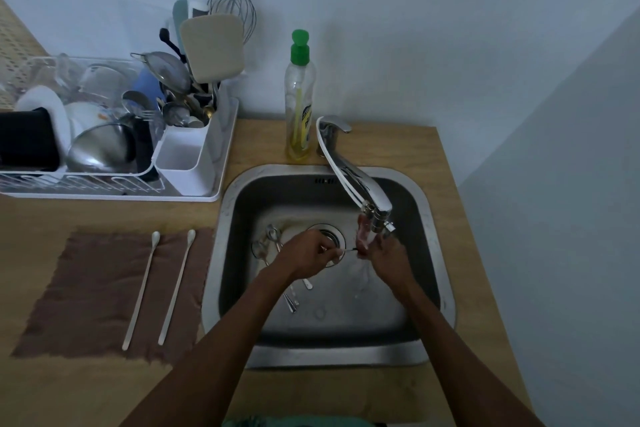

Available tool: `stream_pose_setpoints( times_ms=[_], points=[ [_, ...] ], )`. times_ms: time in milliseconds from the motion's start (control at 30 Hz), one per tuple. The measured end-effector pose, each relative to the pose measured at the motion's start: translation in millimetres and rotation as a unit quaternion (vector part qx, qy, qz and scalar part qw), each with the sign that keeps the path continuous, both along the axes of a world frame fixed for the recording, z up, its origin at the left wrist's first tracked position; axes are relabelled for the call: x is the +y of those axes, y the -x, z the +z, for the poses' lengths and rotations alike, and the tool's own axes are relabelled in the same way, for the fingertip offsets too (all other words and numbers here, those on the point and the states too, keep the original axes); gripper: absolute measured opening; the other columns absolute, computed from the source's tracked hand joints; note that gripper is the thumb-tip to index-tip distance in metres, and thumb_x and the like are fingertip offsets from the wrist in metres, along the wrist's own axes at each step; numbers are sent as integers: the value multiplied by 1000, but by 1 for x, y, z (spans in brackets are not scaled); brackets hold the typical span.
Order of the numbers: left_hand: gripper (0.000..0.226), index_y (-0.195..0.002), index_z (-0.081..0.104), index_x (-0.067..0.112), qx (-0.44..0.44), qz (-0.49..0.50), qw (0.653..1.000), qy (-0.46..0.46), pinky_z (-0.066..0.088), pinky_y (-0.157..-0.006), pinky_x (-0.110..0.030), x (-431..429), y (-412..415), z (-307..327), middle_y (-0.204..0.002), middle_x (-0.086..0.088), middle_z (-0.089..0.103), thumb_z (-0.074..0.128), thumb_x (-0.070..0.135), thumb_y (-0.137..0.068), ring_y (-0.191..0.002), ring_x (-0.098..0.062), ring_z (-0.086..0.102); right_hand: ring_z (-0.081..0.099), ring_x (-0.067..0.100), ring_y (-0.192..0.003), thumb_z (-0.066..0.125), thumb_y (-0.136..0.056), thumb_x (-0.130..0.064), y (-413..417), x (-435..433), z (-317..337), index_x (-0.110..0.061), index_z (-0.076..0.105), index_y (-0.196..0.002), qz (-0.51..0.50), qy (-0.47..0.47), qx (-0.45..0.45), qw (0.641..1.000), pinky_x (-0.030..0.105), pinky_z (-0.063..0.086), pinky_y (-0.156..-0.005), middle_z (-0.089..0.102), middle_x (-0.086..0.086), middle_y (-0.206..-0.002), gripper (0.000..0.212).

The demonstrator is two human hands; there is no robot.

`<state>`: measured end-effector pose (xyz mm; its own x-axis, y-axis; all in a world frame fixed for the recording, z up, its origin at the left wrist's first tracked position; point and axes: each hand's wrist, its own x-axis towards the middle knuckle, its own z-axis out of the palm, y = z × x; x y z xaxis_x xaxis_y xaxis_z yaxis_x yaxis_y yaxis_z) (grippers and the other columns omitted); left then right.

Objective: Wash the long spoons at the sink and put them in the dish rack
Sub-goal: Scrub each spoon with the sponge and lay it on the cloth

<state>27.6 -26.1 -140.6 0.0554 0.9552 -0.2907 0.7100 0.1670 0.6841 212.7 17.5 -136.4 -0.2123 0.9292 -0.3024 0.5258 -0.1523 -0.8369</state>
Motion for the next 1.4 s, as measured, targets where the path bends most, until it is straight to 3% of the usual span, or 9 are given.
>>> stream_pose_setpoints(
  times_ms=[133, 333, 500, 633, 767, 900, 1033, 1133, 1400],
  points=[
    [28, -87, 78, 25, 2, -15, 1000, 15, 57, -76, -43, 3, 5, -1, -88, 5, 75, 58, 45, -89, -79, -12, 68, 68, 0, -67, 42, -107, -24, 0, -9, -15, -29, 66, -89, -36, 2, 30, 999, 22, 53, -64, 70, -6, -79, 31],
    [18, -88, 79, 26, -3, -61, 998, 24, 57, -74, -42, 3, 24, 0, -85, 5, 76, 65, 38, -89, -72, -11, 67, 58, -6, -60, 51, -101, -8, -15, 16, 8, -26, 62, -124, 302, 76, -34, 950, 10, 40, -50, 66, -12, -83, 32],
    [23, -91, 79, 24, 29, -20, 999, -20, 44, -58, -25, 5, 12, 9, -75, 8, 72, 63, 41, -90, -53, 0, 52, 66, 14, -73, 47, -103, -22, 1, 9, -5, -21, 65, -84, 62, 53, -60, 995, 36, 54, -72, 72, 5, -85, 26],
    [27, -91, 78, 25, 61, 26, 997, -48, 47, -61, -26, 4, -11, 8, -69, 9, 66, 60, 45, -91, -59, -7, 55, 61, 5, -78, 42, -106, -13, 12, -9, -2, -17, 60, -98, -150, -16, 73, 986, 13, 46, -63, 65, -2, -90, 20],
    [23, -92, 78, 30, 66, -8, 998, -25, 56, -70, -34, 3, 5, 5, -87, 9, 76, 62, 46, -88, -74, -10, 66, 54, 9, -63, 47, -105, -23, -9, 3, -6, -19, 61, -102, 82, 93, 13, 992, 21, 42, -53, 68, 9, -89, 15],
    [19, -94, 78, 31, 66, -55, 996, -18, 53, -67, -33, 2, 14, 7, -88, 8, 76, 65, 43, -88, -70, -10, 64, 48, 11, -62, 51, -101, -39, -25, 20, 6, -26, 62, -109, 255, 169, -88, 948, 20, 39, -51, 63, 6, -82, 19],
    [25, -92, 79, 30, 80, 3, 995, -61, 44, -58, -26, 2, 5, 6, -74, 6, 74, 61, 47, -89, -55, -6, 54, 43, 4, -51, 40, -107, -28, -1, 3, -4, -24, 63, -88, 21, 89, -17, 996, 21, 34, -49, 72, 4, -89, 30],
    [27, -93, 78, 28, 84, 51, 993, -71, 54, -62, -30, 0, -9, 4, -78, 5, 75, 60, 47, -89, -63, -9, 62, 48, 0, -56, 39, -107, -26, 19, -14, -13, -13, 66, -101, -173, 40, 73, 981, 20, 38, -53, 69, 3, -87, 31],
    [22, -93, 79, 26, 43, 10, 998, -48, 49, -60, -27, -4, 12, 6, -82, 7, 76, 65, 43, -88, -58, -2, 59, 43, 5, -50, 57, -100, -33, -14, 14, 1, -23, 67, -110, 137, 166, 42, 976, 20, 34, -46, 62, -1, -68, 17]
  ],
)
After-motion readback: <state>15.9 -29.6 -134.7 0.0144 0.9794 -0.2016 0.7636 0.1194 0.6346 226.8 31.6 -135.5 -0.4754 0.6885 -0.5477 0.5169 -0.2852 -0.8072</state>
